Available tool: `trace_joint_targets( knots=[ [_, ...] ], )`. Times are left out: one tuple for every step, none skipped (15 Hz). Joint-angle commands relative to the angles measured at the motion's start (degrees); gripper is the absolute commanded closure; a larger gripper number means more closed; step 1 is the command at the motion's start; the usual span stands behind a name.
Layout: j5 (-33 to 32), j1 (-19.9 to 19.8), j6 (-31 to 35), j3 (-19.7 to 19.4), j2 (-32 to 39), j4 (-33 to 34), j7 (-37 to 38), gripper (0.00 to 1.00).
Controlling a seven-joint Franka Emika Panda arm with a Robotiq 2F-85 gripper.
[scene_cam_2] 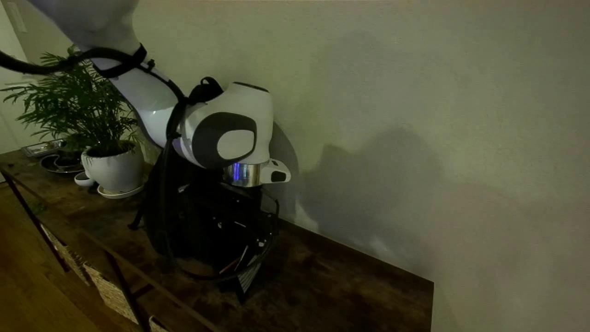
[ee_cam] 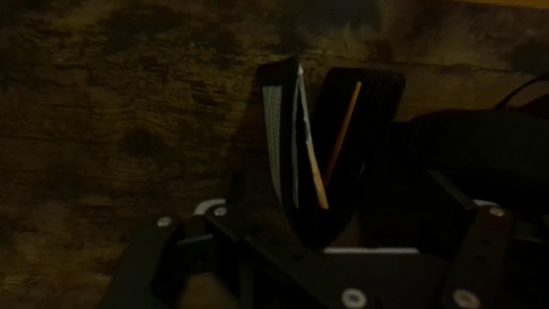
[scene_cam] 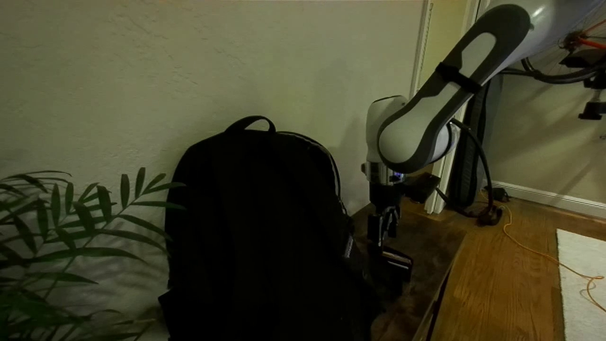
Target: Pick up the wallet and place it in the backpack
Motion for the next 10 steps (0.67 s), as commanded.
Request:
trace_joint_targets(
  knots=[
    [-1.91, 4.14, 6.52, -2.69, -4.01, -7.88, 6.98, 0.0],
    [-2.3, 5.15, 8.18, -3.35, -4.08, -8.8, 8.46, 0.0],
    [-3.4, 6.74, 11.59, -4.78, -4.18, -10.31, 10.58, 0.0],
    [-4.43, 8.0, 13.69, -5.95, -4.19, -11.25, 12.1, 0.0],
    [-5.73, 9.57, 16.58, -7.6, -4.04, -12.35, 13.84, 0.0],
    [-6.97, 11.16, 18.83, -9.3, -3.84, -13.16, 15.47, 0.0],
    [-8.12, 12.76, 20.91, -11.04, -3.58, -13.87, 16.83, 0.0],
    [-8.97, 14.19, 22.54, -12.64, -3.42, -14.56, 17.95, 0.0],
    [-9.24, 15.13, 23.37, -13.77, -3.09, -14.82, 18.62, 0.0],
    [-9.37, 16.18, 24.22, -14.93, -2.78, -15.13, 19.54, 0.0]
  ],
)
